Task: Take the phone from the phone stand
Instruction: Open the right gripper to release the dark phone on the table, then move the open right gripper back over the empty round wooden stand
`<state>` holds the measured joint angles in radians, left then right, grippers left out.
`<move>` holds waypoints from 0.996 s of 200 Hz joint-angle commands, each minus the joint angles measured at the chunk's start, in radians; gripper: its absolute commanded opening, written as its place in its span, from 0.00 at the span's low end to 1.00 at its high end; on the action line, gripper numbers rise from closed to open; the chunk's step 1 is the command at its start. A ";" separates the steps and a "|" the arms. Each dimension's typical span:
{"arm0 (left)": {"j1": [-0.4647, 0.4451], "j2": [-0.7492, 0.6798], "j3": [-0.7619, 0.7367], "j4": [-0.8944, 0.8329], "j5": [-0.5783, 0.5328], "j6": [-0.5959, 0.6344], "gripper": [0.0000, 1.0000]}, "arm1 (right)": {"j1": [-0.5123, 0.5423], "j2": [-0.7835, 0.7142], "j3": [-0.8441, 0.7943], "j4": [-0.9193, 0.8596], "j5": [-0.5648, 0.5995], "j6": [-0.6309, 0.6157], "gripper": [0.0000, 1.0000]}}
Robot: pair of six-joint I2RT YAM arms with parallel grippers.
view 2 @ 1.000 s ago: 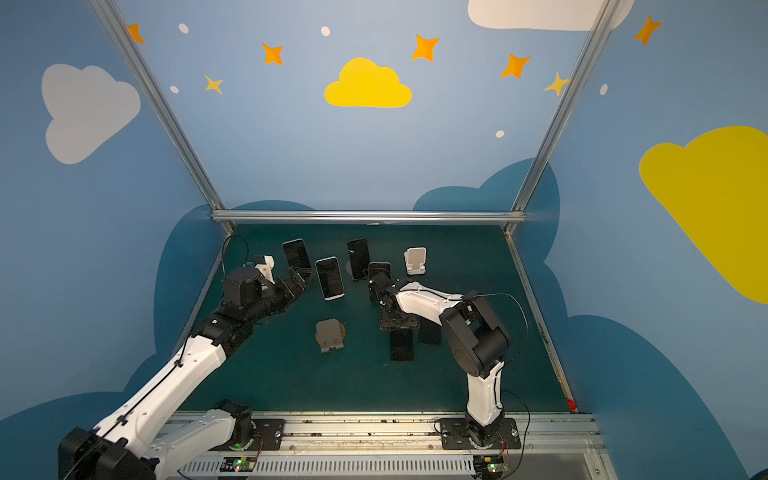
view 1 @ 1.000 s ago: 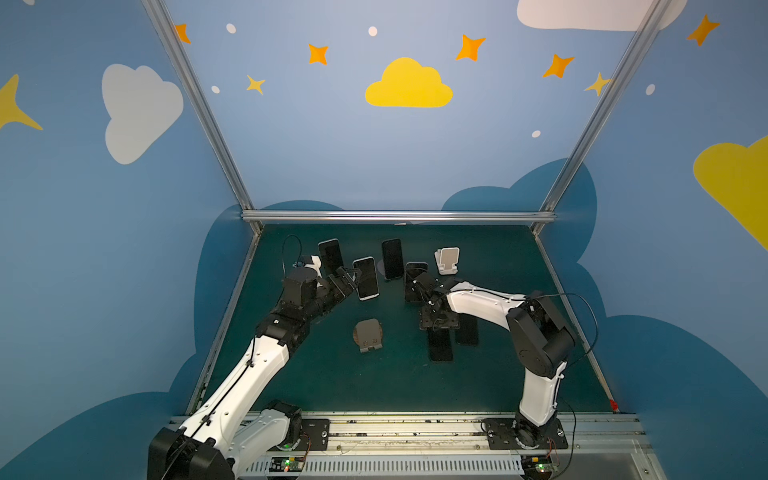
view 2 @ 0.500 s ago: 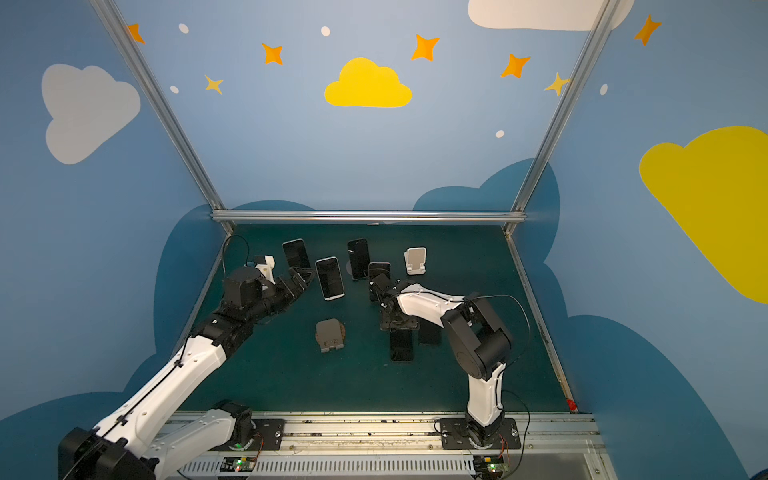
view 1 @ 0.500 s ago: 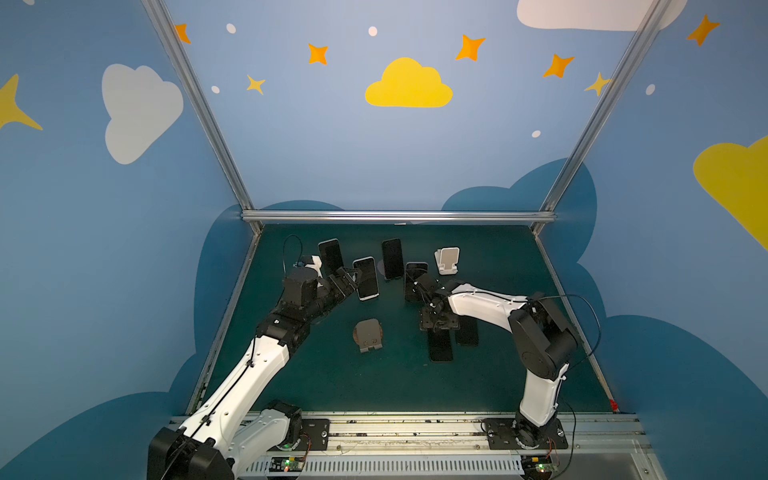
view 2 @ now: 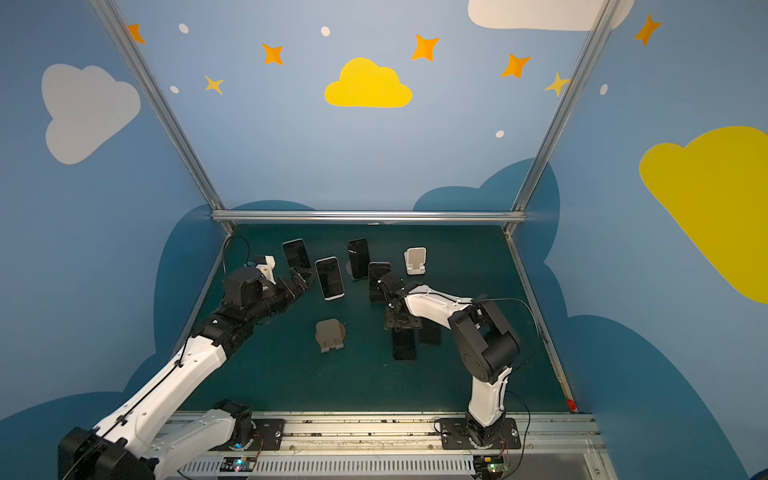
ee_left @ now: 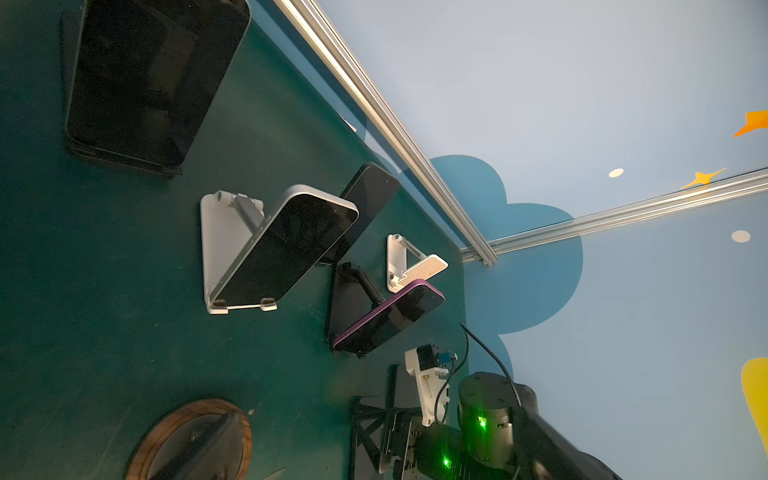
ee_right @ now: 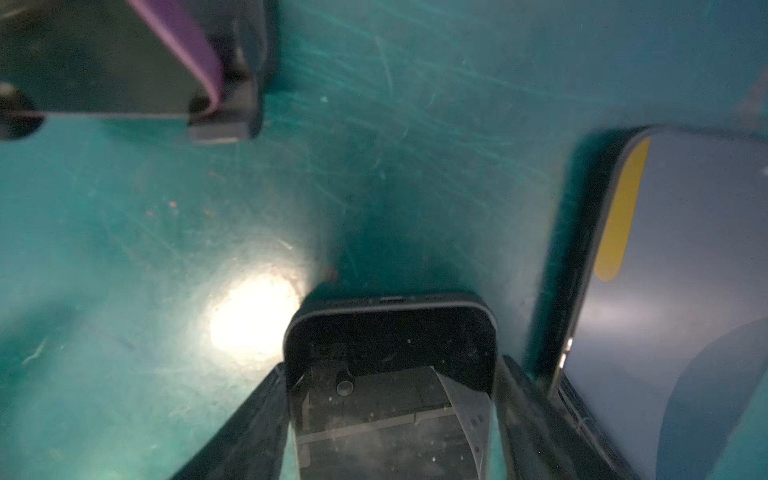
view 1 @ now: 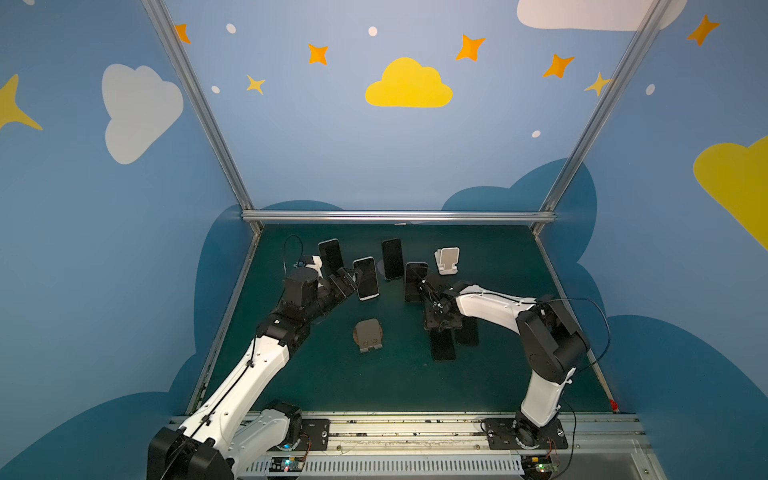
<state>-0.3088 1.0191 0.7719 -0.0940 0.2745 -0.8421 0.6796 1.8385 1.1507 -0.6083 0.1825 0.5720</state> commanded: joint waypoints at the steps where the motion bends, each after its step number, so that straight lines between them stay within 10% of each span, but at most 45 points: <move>1: -0.003 -0.017 -0.002 0.005 -0.008 0.017 1.00 | -0.035 0.060 -0.056 -0.021 -0.005 -0.034 0.69; 199: -0.003 -0.020 -0.001 0.004 -0.006 0.015 1.00 | 0.033 -0.200 0.057 -0.163 0.002 -0.055 0.91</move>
<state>-0.3088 1.0183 0.7719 -0.0937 0.2752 -0.8425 0.7002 1.7020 1.1801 -0.7273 0.1562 0.5117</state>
